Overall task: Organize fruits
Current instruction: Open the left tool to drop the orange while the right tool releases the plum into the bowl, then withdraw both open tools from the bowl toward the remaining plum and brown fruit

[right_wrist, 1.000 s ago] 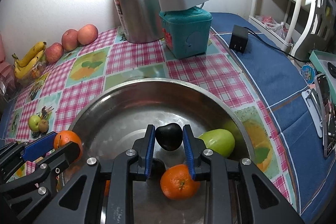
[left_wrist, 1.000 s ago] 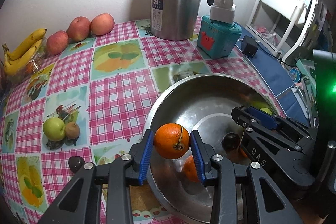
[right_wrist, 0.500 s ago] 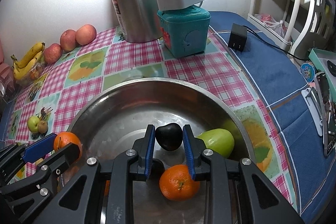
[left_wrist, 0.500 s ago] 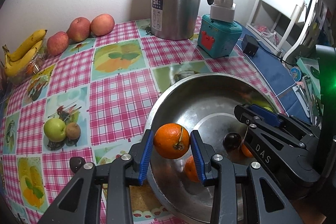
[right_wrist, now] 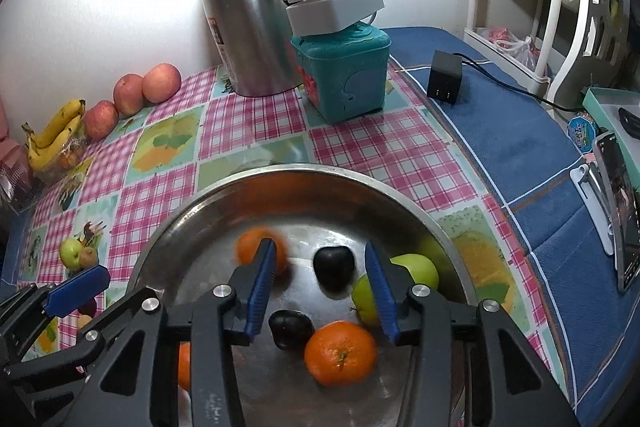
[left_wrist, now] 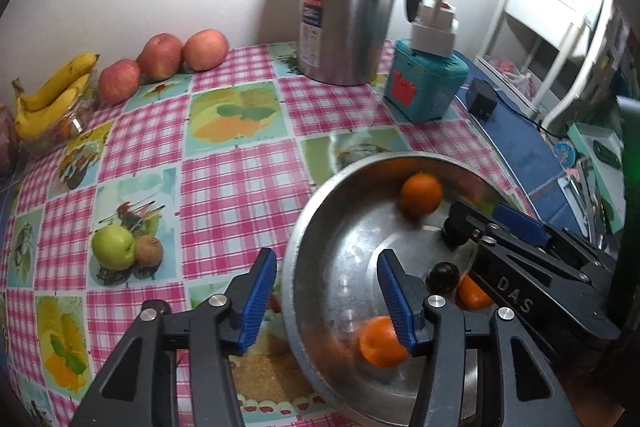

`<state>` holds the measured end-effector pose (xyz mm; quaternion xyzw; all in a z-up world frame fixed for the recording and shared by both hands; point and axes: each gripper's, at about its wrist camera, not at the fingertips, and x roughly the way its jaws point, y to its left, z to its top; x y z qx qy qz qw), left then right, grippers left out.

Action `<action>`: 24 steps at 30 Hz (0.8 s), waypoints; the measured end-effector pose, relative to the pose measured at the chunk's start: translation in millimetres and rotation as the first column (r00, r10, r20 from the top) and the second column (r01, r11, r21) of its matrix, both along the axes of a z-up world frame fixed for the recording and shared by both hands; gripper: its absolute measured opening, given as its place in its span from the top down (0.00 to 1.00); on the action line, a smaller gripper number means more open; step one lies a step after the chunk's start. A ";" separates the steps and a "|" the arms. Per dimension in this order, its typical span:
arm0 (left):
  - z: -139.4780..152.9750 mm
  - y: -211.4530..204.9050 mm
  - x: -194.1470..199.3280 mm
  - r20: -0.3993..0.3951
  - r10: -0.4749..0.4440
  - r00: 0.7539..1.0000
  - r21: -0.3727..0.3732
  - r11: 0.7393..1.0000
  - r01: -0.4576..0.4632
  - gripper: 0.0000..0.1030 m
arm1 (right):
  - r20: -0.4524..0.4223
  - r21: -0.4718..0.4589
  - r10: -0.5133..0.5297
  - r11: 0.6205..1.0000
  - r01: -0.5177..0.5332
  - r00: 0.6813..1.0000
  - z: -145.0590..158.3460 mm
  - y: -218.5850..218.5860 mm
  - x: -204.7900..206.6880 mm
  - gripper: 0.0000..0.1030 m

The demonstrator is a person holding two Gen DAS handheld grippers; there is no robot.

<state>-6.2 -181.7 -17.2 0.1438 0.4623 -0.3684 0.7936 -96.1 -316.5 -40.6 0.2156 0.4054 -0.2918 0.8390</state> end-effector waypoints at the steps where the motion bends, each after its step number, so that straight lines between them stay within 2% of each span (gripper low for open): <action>1: 1.4 2.2 2.4 -0.004 0.017 1.000 -0.001 1.000 -0.017 0.45 | 0.002 0.001 0.000 1.000 0.000 1.000 0.8 0.1 0.1 0.54; 8: 8.3 25.1 21.9 -0.043 0.161 0.986 0.008 0.987 -0.160 0.45 | 0.017 0.008 0.012 1.000 -0.012 1.000 10.7 4.4 0.5 0.54; 14: 16.6 54.9 41.8 -0.087 0.270 0.959 0.013 0.963 -0.270 0.45 | -0.004 -0.004 0.047 0.999 -0.047 0.999 18.1 16.8 4.8 0.54; 20: 24.0 77.0 51.6 -0.106 0.321 0.941 0.008 0.947 -0.322 0.45 | -0.008 0.010 0.076 0.997 -0.076 0.997 25.9 29.2 6.9 0.54; 24: 26.1 90.4 54.0 -0.110 0.341 0.934 0.020 0.940 -0.341 0.44 | -0.047 -0.007 0.088 0.996 -0.088 0.995 29.6 40.0 8.4 0.54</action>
